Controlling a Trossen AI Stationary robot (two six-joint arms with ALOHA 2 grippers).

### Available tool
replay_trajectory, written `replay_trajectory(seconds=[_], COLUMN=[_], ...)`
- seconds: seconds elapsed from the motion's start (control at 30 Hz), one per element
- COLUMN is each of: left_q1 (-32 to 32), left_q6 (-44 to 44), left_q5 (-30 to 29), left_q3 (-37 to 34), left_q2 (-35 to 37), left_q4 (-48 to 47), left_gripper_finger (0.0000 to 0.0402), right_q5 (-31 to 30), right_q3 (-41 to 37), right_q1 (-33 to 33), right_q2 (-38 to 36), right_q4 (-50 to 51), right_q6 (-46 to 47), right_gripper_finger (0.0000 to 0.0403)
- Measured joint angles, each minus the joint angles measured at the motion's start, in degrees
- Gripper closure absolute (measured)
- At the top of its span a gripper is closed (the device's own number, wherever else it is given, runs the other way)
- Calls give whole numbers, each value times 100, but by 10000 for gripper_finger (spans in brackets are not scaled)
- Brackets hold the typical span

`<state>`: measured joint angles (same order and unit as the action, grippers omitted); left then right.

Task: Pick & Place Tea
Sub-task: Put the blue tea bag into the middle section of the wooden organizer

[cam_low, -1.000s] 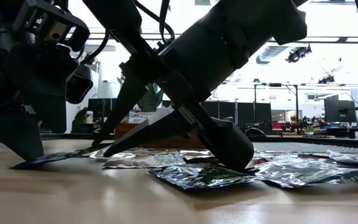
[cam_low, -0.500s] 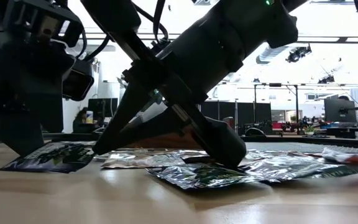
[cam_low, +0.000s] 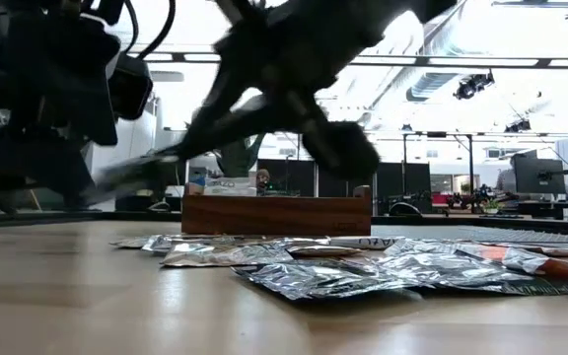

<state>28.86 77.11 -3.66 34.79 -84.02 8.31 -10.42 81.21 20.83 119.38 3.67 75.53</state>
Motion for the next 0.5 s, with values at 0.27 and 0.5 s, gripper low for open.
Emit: replay_trajectory(seconds=[0.27,0.5], left_q1=[-2,-2], left_q6=[-197,-348], left_q5=[-398,-568], left_q3=[2,2], left_q2=[623,959], left_q4=[-754,-1041], left_gripper_finger=[170,170], right_q5=[510,978], right_q3=[0,2], right_q1=[-353,-1058], right_q2=[-944,-1932], right_q4=[1725,3127], right_q6=[-1213,-2430], right_gripper_finger=[403,403])
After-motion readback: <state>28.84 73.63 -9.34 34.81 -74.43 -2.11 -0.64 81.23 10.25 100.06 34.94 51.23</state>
